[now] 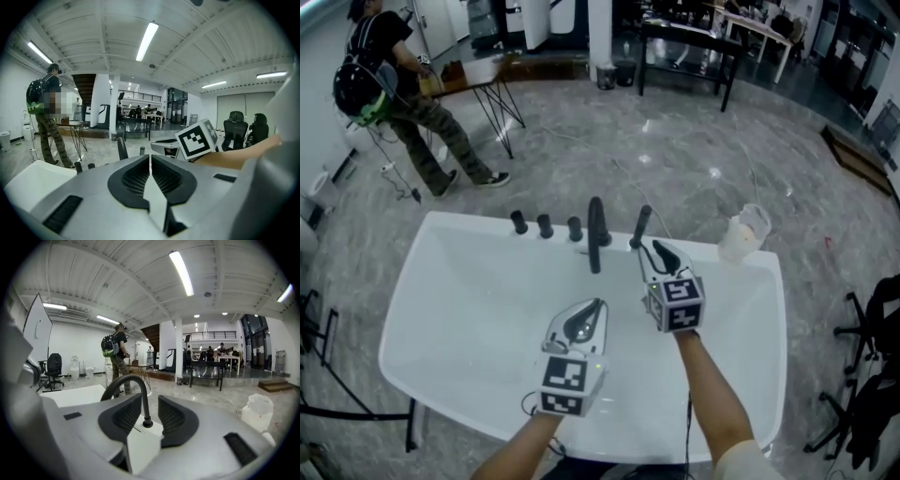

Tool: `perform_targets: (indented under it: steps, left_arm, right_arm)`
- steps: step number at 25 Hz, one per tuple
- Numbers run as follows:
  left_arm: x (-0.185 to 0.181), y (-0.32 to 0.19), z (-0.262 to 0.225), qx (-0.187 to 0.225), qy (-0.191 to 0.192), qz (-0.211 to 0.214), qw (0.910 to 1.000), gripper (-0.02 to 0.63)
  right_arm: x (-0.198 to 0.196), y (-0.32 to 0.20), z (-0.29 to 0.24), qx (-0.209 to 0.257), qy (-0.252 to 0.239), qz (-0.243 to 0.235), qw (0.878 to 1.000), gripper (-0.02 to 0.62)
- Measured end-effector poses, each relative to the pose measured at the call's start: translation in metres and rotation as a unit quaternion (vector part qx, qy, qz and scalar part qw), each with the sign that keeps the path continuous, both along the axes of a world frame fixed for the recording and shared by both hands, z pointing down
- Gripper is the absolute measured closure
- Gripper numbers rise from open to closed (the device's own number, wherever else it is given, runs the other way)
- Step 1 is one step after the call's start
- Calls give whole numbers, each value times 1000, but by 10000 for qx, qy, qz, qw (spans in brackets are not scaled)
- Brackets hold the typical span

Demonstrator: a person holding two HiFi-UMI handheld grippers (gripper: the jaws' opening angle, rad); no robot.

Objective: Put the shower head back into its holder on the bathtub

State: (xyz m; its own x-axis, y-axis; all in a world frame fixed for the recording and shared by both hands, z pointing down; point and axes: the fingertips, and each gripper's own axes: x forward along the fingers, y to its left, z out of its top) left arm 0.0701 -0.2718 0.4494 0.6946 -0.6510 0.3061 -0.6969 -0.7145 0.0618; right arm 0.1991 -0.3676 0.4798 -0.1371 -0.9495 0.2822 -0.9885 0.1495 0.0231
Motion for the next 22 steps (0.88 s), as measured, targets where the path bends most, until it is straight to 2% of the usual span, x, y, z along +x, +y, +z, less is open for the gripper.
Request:
perform_targets:
  steps: [6,10,14,18,22]
  left_arm:
    - [-2,-21,17,96,-29,-109,9999,584]
    - [-18,-30,28,59,-15,-332,9994,584]
    - [-40,-37,52,-92,-72,-609,9981,584]
    - [-56,-43,73,-221,-137,-731,9970,584]
    - [-67,-37,93,-495,-205,-842,9950,584]
  right_arm:
    - [27,-53,59,-197,-161,245,9994,436]
    - [43,-85,83,-237,-193,389,9988,410]
    - [56,-115,108,-330,-214,486,9980,368]
    - [63,-144,123,-414,-177,509,9977,368]
    - [70,-150,145,-619,10,500,9968,368]
